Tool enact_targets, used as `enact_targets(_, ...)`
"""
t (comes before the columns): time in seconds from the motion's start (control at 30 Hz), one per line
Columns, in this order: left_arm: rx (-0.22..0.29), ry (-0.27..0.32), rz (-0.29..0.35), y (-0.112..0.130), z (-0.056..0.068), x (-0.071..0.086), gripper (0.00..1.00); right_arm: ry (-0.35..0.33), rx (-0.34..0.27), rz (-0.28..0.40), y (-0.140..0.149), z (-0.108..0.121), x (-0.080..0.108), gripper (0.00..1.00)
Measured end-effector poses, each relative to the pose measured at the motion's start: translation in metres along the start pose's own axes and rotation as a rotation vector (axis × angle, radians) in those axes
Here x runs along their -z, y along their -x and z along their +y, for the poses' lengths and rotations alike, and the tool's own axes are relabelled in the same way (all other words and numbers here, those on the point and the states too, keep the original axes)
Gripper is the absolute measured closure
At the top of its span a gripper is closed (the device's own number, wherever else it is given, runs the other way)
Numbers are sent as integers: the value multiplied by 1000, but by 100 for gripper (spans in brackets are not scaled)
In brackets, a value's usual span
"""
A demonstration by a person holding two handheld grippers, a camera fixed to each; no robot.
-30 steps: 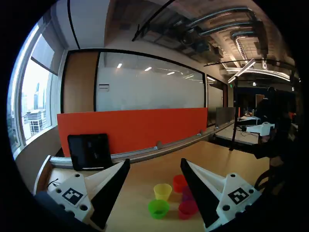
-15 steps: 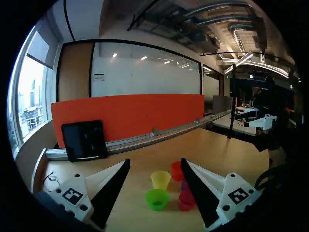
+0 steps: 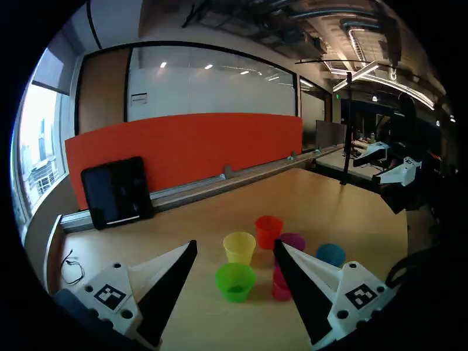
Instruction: Pour water
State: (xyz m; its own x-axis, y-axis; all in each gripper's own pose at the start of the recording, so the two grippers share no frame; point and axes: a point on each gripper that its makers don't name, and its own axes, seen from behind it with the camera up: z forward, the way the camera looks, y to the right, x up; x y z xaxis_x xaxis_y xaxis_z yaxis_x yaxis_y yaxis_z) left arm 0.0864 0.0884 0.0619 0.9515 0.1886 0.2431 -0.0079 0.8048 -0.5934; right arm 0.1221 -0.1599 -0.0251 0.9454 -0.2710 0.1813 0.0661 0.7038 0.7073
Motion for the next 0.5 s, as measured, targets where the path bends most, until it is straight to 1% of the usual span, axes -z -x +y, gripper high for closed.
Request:
enact_targets(0.17,4,9,-48,23,-2,-11,3,-22,2,-37,19,-6,-8,0)
enact_targets(0.27,-4,12,-77,36,-2,-17,3,-32,2,-62,31,-9,-12,0)
enact_targets(0.5,-7,32,-136,63,-1,-28,3,-52,9,-118,59,-13,-22,0)
